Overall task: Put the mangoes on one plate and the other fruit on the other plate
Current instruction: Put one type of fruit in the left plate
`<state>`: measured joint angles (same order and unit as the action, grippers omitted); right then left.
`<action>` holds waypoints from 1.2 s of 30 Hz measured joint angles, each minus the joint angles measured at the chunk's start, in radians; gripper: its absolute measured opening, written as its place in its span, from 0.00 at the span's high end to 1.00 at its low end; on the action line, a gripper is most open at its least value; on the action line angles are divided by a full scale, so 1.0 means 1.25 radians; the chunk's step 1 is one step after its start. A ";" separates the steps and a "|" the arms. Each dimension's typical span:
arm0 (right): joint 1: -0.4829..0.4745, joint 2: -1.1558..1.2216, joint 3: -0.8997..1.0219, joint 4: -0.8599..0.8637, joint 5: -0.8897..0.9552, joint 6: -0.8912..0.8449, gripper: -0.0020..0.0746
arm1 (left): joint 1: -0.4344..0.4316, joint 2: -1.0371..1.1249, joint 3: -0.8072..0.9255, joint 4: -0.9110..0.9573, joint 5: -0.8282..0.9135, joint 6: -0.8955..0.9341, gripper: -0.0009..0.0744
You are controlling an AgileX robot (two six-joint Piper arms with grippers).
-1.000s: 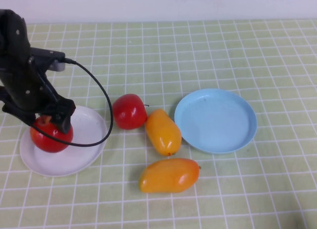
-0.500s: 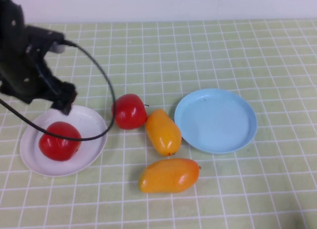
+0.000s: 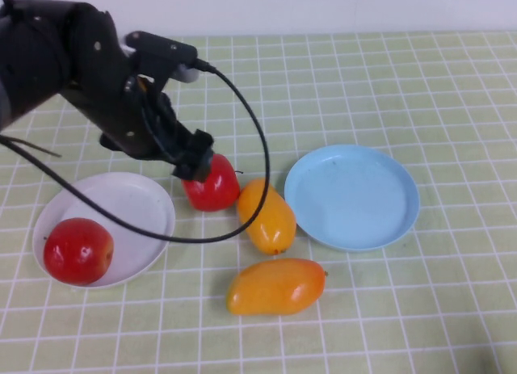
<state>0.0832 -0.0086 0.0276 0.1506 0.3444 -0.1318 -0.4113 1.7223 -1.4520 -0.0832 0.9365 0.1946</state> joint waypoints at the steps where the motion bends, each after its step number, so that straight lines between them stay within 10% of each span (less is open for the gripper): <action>1: 0.000 0.000 0.000 0.000 0.000 0.000 0.99 | 0.000 0.010 -0.005 -0.021 -0.008 -0.004 0.10; 36: 0.000 0.000 0.000 0.000 0.000 0.000 1.00 | -0.017 0.170 -0.057 -0.001 -0.074 -0.455 0.10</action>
<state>0.0832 -0.0086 0.0276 0.1506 0.3444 -0.1318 -0.4329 1.9349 -1.5237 -0.0838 0.8442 -0.3737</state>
